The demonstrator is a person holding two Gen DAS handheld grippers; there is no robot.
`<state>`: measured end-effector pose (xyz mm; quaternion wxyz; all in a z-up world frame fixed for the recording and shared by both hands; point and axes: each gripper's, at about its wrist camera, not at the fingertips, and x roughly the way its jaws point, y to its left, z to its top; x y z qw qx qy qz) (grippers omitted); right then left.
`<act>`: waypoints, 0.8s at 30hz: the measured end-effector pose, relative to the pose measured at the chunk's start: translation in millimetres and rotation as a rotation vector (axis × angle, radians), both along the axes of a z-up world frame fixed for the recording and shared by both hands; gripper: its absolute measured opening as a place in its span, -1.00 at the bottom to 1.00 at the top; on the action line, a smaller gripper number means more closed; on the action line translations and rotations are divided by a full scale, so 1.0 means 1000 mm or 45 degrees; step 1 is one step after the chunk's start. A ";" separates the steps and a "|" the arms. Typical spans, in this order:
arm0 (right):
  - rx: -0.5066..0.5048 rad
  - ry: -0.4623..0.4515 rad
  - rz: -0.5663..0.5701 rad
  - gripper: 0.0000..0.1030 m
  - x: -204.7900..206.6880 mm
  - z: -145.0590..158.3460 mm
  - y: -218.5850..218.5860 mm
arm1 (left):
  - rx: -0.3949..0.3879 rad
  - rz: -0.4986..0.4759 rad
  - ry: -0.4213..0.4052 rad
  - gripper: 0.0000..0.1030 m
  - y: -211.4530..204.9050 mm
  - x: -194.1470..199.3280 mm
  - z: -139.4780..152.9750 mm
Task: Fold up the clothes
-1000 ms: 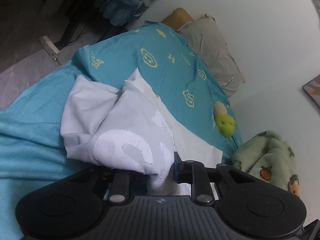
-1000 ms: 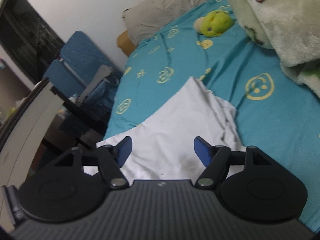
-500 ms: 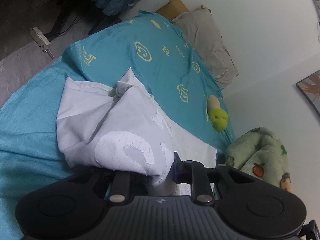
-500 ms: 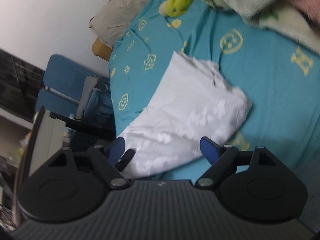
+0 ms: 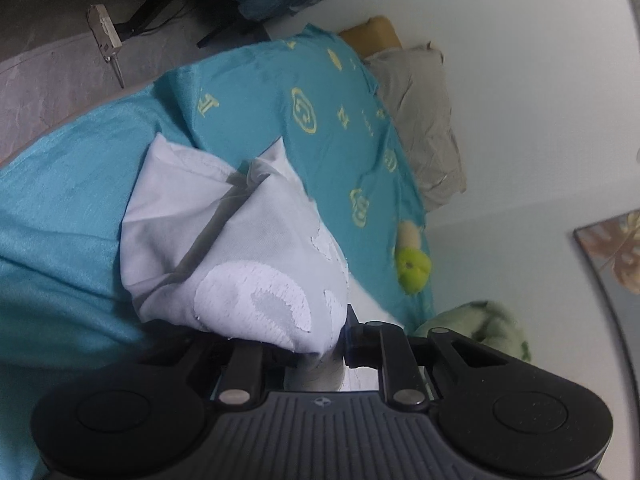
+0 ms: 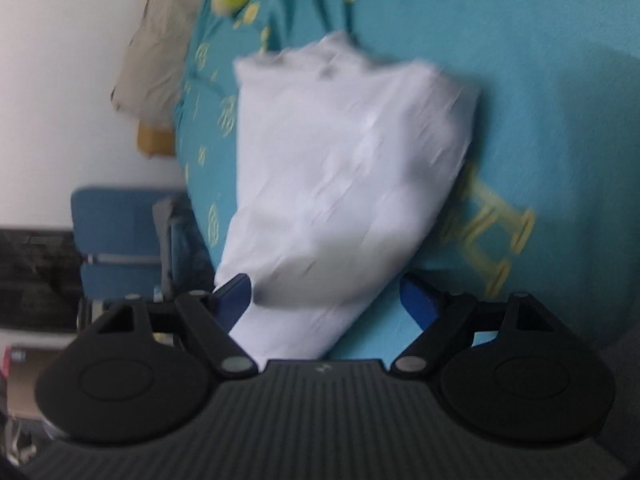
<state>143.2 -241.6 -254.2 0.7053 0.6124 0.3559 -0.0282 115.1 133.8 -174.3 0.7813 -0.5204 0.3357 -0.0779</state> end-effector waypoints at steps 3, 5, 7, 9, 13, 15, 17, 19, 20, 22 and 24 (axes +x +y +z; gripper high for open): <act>0.007 -0.053 -0.137 0.30 -0.001 -0.006 -0.016 | 0.002 0.008 -0.008 -0.64 0.001 -0.002 0.001; -0.001 -0.070 -0.179 0.07 0.003 -0.008 -0.023 | 0.012 0.008 -0.009 -0.64 0.001 -0.004 0.001; -0.026 -0.054 -0.163 -0.49 0.009 -0.010 -0.026 | 0.015 0.010 -0.008 -0.64 -0.001 -0.004 0.003; -0.063 -0.061 -0.154 -0.62 0.009 -0.006 -0.026 | 0.022 0.010 -0.008 -0.64 -0.004 -0.004 0.006; -0.130 -0.145 -0.129 -0.73 0.006 0.023 -0.032 | 0.002 0.014 -0.026 -0.65 -0.006 -0.009 0.023; -0.132 -0.203 -0.115 -0.74 0.000 0.042 -0.037 | -0.030 0.018 -0.039 -0.65 -0.005 -0.015 0.038; -0.126 -0.254 -0.102 -0.75 -0.006 0.065 -0.041 | -0.063 0.016 -0.044 -0.65 -0.007 -0.020 0.057; -0.129 -0.299 -0.091 -0.75 -0.014 0.089 -0.047 | -0.096 0.014 -0.048 -0.65 -0.008 -0.025 0.077; -0.134 -0.318 -0.087 -0.75 -0.018 0.102 -0.051 | -0.112 0.013 -0.051 -0.65 -0.009 -0.028 0.086; -0.149 -0.353 -0.080 -0.75 -0.026 0.129 -0.062 | -0.130 -0.001 -0.045 -0.65 -0.015 -0.032 0.107; -0.164 -0.379 -0.077 -0.75 -0.033 0.155 -0.077 | -0.119 -0.038 -0.034 -0.65 -0.031 -0.030 0.131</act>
